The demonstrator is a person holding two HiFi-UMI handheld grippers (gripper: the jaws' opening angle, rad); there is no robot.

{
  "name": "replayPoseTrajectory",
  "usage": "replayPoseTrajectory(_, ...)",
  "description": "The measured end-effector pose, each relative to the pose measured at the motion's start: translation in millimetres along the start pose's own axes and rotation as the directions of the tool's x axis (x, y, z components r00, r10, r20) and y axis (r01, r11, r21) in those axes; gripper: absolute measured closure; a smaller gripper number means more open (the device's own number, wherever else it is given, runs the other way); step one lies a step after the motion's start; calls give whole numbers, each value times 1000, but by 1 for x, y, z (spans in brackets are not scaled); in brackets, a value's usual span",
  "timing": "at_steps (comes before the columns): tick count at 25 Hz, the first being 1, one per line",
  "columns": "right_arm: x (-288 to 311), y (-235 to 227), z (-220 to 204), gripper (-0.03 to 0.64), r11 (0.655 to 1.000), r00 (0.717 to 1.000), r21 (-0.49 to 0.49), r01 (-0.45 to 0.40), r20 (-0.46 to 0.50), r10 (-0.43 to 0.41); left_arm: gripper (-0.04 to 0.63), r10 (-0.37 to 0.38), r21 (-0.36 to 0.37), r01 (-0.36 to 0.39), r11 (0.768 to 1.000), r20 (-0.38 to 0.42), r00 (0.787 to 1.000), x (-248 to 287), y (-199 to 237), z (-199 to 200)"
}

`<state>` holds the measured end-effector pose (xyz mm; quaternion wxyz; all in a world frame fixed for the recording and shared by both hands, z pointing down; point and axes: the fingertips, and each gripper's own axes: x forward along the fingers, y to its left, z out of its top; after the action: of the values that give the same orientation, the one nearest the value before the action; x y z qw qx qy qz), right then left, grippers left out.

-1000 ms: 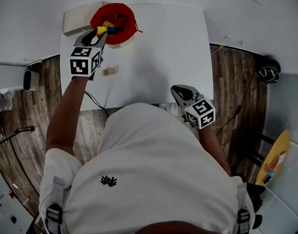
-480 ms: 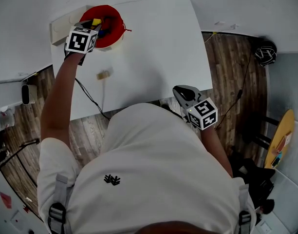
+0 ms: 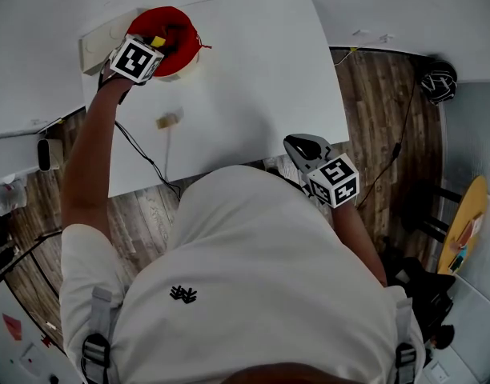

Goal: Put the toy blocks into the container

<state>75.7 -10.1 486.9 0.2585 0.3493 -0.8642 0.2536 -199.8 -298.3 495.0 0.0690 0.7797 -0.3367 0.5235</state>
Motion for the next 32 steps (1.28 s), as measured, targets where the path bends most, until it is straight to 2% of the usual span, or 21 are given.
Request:
replayPoseTrajectory(5,0,-3,1,595,1000,1000,-13,-21,0,21,445,-32,32,34,999,-65,997,2,-5,-5)
replayPoseTrajectory(14,-4,-19,1,595,998,998,-33,-56,-1,56,434,-19,-10,18,1000,-69,997,1,-2,-6)
replayPoseTrajectory(19,-5,-30,5,595,995,996,-57,-86,0,86,411,23,-41,-25,999,-55,998,-6,3,-7)
replayPoseTrajectory(25,-3,-38,12,595,986,991,-96,-137,-7,137,411,57,-98,-57,994,-3,998,-30,2,-4)
replayPoseTrajectory(32,2,-43,15,595,968,978,-139,-207,-21,207,411,89,-201,-76,977,53,995,-54,-12,-3)
